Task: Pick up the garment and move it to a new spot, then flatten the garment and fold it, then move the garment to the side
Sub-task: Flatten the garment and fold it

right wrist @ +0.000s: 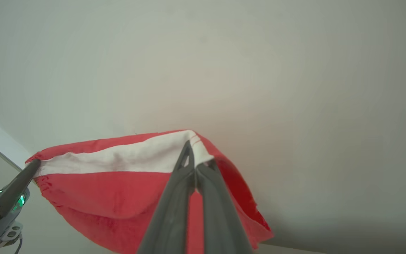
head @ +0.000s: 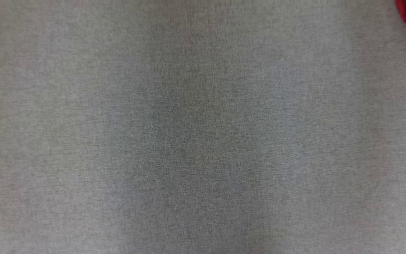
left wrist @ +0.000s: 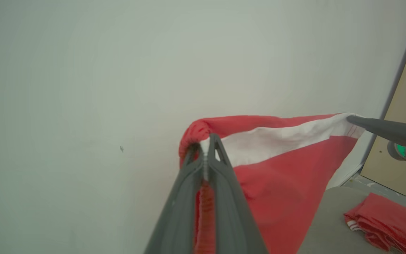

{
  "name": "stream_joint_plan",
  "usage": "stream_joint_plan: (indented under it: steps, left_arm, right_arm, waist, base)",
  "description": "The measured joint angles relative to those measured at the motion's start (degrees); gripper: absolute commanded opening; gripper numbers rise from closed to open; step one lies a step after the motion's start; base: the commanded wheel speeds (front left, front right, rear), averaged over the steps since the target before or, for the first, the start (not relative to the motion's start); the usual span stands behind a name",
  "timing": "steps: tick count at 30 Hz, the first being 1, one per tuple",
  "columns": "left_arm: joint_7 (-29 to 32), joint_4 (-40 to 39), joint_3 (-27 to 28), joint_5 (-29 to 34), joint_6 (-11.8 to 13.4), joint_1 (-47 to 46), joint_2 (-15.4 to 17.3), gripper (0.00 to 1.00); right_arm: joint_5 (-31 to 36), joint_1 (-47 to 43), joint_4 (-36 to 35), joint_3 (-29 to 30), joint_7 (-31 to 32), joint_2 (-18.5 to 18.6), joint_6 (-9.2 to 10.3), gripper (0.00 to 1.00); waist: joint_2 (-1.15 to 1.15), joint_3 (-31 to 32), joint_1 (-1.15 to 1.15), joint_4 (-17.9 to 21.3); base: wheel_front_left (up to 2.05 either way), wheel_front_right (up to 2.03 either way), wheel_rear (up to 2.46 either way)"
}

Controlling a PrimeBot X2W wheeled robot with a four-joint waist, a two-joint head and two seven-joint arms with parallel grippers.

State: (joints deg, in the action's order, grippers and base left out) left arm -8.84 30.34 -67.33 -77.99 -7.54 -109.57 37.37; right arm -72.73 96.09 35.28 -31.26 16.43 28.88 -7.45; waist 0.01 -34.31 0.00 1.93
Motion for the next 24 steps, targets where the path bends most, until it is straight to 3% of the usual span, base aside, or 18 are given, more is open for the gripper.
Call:
stream_joint_plan:
  steps: [7,12,18,24]
  left_arm:
    - [-4.9,-6.2,-3.9,0.0,0.0,11.5,2.9,0.0]
    - [-6.1,-11.1,-3.3,-2.3,0.0,23.4,6.1,0.0]
    - [-6.2,-17.9,8.1,-0.3,0.0,41.6,6.1,0.0]
    - [-6.2,-23.6,15.9,7.6,0.5,63.2,3.6,0.0]
  right_arm:
    - [-5.6,-14.0,-8.6,-3.8,-0.4,4.4,0.0,0.0]
    - [-10.7,-26.1,-15.2,-4.9,-1.6,8.1,0.0,0.0]
    - [-15.9,-44.4,-24.8,-5.6,-4.2,14.1,0.0,0.0]
    - [-19.4,-61.4,-32.2,-7.4,-8.2,16.6,0.0,0.0]
  waist:
    - [-0.01,4.3,-0.01,-0.1]
    - [-0.01,8.6,-0.02,0.0]
    - [-0.02,13.7,-0.02,-0.1]
    - [-0.02,18.1,-0.03,-0.5]
  base:
    - [0.0,0.0,0.0]
    - [0.0,0.0,0.0]
    - [0.0,0.0,0.0]
    - [0.0,0.0,0.0]
